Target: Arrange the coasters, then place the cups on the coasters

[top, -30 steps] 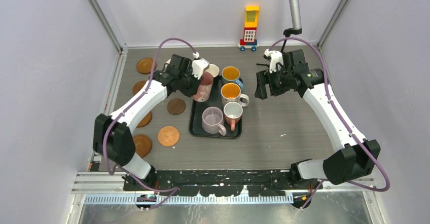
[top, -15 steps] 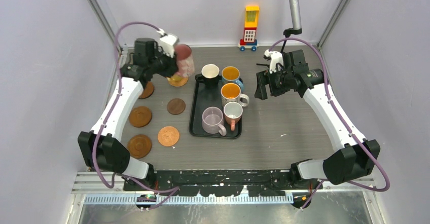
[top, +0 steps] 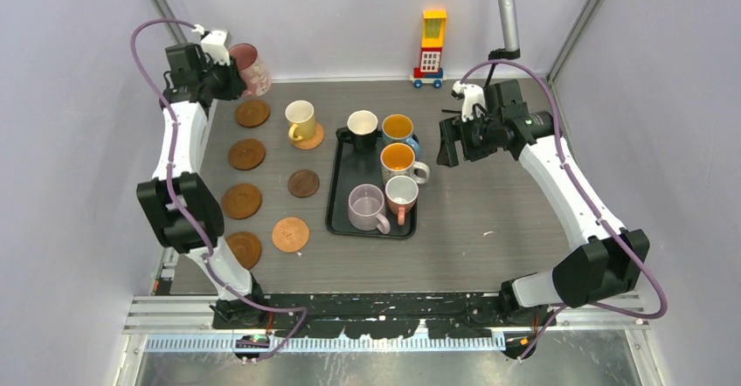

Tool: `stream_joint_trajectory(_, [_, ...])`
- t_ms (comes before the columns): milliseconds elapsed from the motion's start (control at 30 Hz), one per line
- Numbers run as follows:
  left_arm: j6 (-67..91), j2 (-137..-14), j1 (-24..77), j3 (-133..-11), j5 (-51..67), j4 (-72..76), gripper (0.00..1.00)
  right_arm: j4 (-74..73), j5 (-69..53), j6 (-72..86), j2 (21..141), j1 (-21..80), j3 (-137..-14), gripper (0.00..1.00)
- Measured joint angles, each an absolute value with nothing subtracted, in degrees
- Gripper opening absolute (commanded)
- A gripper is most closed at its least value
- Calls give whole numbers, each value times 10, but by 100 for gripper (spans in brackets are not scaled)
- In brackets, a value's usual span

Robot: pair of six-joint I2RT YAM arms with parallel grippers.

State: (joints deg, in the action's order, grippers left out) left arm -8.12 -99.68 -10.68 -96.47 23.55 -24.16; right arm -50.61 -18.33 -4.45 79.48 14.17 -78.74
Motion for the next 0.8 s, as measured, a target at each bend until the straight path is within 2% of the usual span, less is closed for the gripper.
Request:
stream_joint_trajectory(367, [-110, -1144, -176, -1052, 298, -215, 0, -519, -183, -44, 821, 142, -824, 81])
stream_joint_trajectory(800, [-190, -1257, -194, -1121, 349, -208, 0, -537, -180, -44, 846, 142, -857, 81])
